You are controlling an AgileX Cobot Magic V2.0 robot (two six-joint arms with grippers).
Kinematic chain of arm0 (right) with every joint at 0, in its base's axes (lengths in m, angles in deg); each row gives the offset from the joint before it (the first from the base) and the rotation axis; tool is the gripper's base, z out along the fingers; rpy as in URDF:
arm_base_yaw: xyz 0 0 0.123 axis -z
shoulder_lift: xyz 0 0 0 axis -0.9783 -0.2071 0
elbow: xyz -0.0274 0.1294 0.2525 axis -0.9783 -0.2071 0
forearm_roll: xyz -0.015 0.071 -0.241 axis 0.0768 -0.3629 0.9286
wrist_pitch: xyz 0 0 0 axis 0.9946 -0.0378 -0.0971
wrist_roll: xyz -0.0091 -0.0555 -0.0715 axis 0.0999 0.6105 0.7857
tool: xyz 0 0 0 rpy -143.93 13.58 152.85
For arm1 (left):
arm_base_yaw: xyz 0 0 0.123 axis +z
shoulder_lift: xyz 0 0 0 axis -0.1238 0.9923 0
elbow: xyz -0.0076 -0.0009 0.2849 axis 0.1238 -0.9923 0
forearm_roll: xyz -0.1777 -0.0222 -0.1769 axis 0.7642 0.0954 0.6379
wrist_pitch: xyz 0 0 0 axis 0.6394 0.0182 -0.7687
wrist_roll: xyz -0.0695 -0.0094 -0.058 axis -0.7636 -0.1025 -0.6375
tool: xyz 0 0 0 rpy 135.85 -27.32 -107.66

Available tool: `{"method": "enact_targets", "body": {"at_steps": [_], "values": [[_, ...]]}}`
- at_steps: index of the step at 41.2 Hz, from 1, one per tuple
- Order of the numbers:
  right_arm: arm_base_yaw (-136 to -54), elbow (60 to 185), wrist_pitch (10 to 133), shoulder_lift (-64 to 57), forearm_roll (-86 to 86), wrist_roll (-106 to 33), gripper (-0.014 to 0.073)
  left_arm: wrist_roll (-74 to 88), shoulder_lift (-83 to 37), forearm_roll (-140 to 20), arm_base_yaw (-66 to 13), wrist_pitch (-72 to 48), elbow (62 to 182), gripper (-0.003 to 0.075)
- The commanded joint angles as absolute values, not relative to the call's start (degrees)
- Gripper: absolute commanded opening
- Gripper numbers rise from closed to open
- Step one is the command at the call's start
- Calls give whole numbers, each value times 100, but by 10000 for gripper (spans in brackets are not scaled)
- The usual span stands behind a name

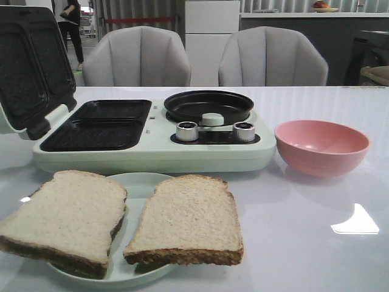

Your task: Make breakfast with bread and shrimp

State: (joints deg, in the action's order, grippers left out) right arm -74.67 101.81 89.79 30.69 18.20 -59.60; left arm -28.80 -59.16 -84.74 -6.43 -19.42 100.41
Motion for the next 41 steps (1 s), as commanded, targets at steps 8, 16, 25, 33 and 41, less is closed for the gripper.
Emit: {"method": "enact_targets", "body": {"at_steps": [8, 16, 25, 33, 41], "values": [[-7456, 10432, 8843, 2095, 1820, -5909, -22, -2908, -4950, -8389, -681, -2338, 10372, 99], [-7456, 10414, 8914, 1632, 1820, -5909, -22, -2908, -4470, -8286, -681, -2567, 10372, 99], [-7456, 10414, 8915, 1236, 1820, -5909, -22, -2908, -4045, -8095, -681, -2567, 10372, 99], [-7456, 10414, 8926, 1222, 1820, -5909, 91, -2908, -3847, -8095, -681, -2531, 10372, 241], [-7456, 10414, 8892, 1222, 1820, -5909, 401, -2908, -3758, -8095, -681, -2518, 10372, 568]]}}
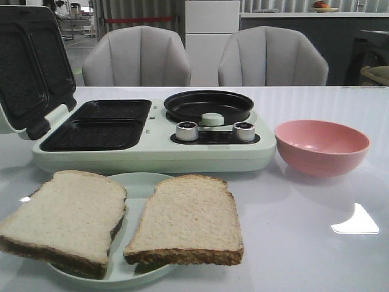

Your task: Make breakfast with bread and shrimp

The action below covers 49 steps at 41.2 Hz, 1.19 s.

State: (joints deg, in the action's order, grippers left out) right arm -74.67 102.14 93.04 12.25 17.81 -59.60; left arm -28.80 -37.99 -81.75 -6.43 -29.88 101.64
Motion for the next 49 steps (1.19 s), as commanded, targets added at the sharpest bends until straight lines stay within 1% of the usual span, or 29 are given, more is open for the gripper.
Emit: {"method": "enact_targets", "body": {"at_steps": [1, 4, 14, 18, 22, 30, 35, 42, 49], "values": [[-7456, 10414, 8887, 1222, 1820, -5909, 418, -2908, -3758, -8095, -681, -2518, 10372, 579], [-7456, 10414, 8895, 1222, 1820, -5909, 441, -2908, -3733, -8095, -681, -2528, 10372, 572], [-7456, 10414, 8913, 1222, 1820, -5909, 440, -2884, -3734, -8108, -808, -2590, 10372, 537], [-7456, 10414, 8913, 1222, 1820, -5909, 440, -2816, -3734, -8251, -1069, -2655, 10372, 519], [-7456, 10414, 8913, 1222, 1820, -5909, 440, -2702, -3734, -8696, -1426, -2786, 10384, 519], [-7456, 10414, 8913, 1222, 1820, -5909, 440, -2702, -3734, -10154, -2585, -3271, 10394, 519], [-7456, 10414, 8913, 1222, 1820, -5909, 440, -2596, -3734, -10868, -3591, -3731, 10394, 519], [-7456, 10414, 8913, 1222, 1820, -5909, 440, -1795, -3734, -11147, -4915, -4411, 10379, 519], [-7456, 10414, 8913, 1222, 1820, -5909, 440, -1642, -3734, -11204, -5889, -4478, 10173, 519]]}}
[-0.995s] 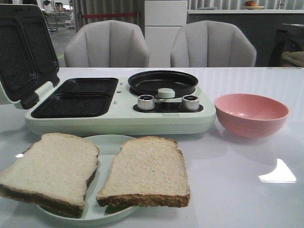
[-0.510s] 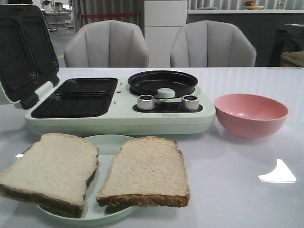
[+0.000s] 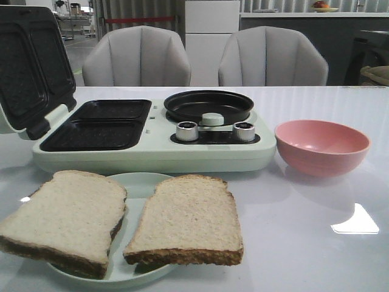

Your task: Make breakfast with bread and shrimp

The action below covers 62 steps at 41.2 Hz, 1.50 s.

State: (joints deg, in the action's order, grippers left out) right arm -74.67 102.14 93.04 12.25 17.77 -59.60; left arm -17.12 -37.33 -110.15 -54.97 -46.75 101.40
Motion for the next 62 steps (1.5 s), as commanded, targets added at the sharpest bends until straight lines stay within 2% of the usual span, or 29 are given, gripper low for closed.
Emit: {"method": "enact_targets", "body": {"at_steps": [1, 11, 26, 42, 62], "values": [[-7456, 10414, 8913, 1222, 1820, -5909, 440, -1642, -3734, -11220, -6010, -4464, 10114, 519], [-7456, 10414, 8913, 1222, 1820, -5909, 440, -1642, -3734, -11957, -6678, -4204, 9352, 519], [-7456, 10414, 8913, 1222, 1820, -5909, 440, -1642, -3700, -12459, -6689, -3343, 8995, 519], [-7456, 10414, 8913, 1222, 1820, -5909, 440, -1726, -2305, -12860, -6689, -2971, 8995, 519], [-7456, 10414, 8913, 1222, 1820, -5909, 440, -2220, -1270, -13485, -5815, -2295, 9070, 519]]}}
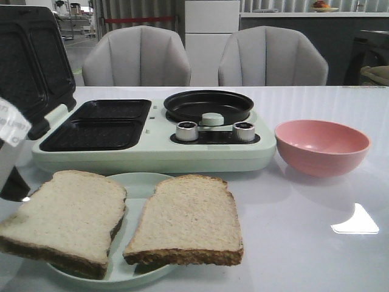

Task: Make breakfast with bread and shrimp
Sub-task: 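Grasp the bread slice nearest the left gripper and lift it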

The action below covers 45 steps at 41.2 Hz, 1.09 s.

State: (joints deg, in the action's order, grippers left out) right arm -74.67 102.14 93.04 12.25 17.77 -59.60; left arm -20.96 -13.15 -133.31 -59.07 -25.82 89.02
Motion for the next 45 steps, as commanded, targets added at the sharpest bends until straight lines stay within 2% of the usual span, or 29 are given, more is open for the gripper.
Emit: {"method": "enact_targets", "body": {"at_steps": [1, 18, 32, 45], "values": [[-7456, 10414, 8913, 1222, 1820, -5909, 440, -2220, -1224, -13545, -5803, -2257, 9070, 519], [-7456, 10414, 8913, 1222, 1820, -5909, 440, -2767, -447, -14548, -5482, -2162, 9250, 510], [-7456, 10414, 8913, 1222, 1820, -5909, 440, -2781, -95, -14673, -5241, -2128, 9401, 370], [-7456, 10414, 8913, 1222, 1820, -5909, 440, -2780, -95, -14539, -5241, -2142, 9516, 173]]}}
